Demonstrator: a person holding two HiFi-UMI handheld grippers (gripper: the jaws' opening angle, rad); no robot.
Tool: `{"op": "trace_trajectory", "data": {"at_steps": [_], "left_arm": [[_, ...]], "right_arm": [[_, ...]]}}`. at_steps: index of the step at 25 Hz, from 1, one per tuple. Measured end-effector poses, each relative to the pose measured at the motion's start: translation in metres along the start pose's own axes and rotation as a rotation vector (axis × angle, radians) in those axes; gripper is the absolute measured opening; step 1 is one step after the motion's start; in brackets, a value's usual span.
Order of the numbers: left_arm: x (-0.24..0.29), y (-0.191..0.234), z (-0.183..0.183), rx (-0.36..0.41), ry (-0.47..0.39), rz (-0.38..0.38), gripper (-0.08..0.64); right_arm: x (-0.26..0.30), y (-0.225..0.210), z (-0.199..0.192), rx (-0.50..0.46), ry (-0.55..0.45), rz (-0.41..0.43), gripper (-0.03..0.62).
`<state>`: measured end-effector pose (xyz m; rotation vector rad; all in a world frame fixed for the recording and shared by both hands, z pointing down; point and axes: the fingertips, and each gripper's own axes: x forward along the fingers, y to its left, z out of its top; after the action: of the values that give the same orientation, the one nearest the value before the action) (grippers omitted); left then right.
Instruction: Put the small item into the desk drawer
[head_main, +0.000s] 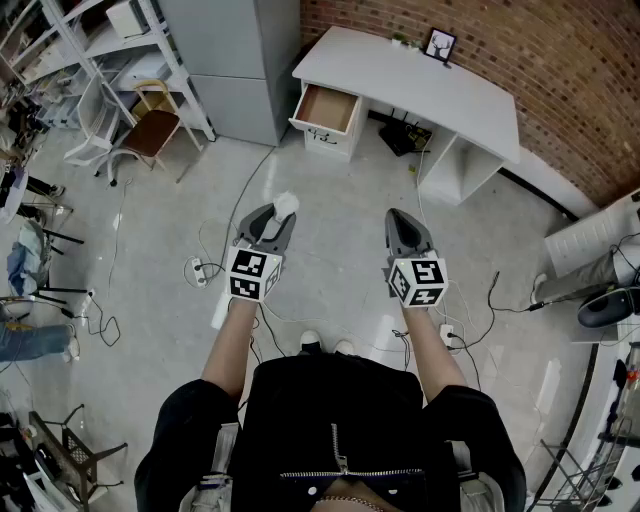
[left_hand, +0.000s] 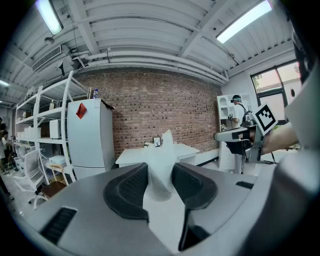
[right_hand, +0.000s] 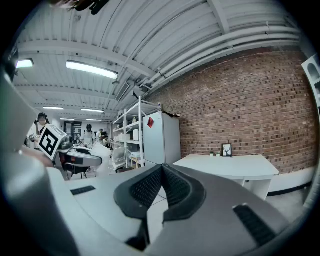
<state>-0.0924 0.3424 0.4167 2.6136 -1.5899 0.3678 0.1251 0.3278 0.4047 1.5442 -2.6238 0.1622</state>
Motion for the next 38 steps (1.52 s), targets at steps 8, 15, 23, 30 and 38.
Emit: {"op": "trace_trajectory", "data": {"at_steps": [8,15,23,30,38], "left_arm": [[-0.011,-0.012,0.011,-0.011,-0.027,0.006,0.161],[-0.011,-0.010,0.007,-0.026,-0.031,0.001,0.161],[-0.010,0.006,-0.010,-0.024,-0.016,-0.028,0.161],[-0.013,0.021,-0.012,-0.008,-0.015,-0.060,0.161],[0.004,0.038,-0.012,-0.020,-0.023,-0.066,0.161]], "right_arm": [[-0.024,0.007,0.003,-0.017,-0.035,0.062,0.006],[-0.015,0.010,-0.004,-0.026,0.005,0.055,0.006],[0.003,0.029,-0.018,0.006,0.015,0.042,0.006],[0.009,0.041,-0.029,0.039,0.014,-0.010,0.006],[0.028,0.032,-0.022,0.025,0.014,-0.031,0.007]]}}
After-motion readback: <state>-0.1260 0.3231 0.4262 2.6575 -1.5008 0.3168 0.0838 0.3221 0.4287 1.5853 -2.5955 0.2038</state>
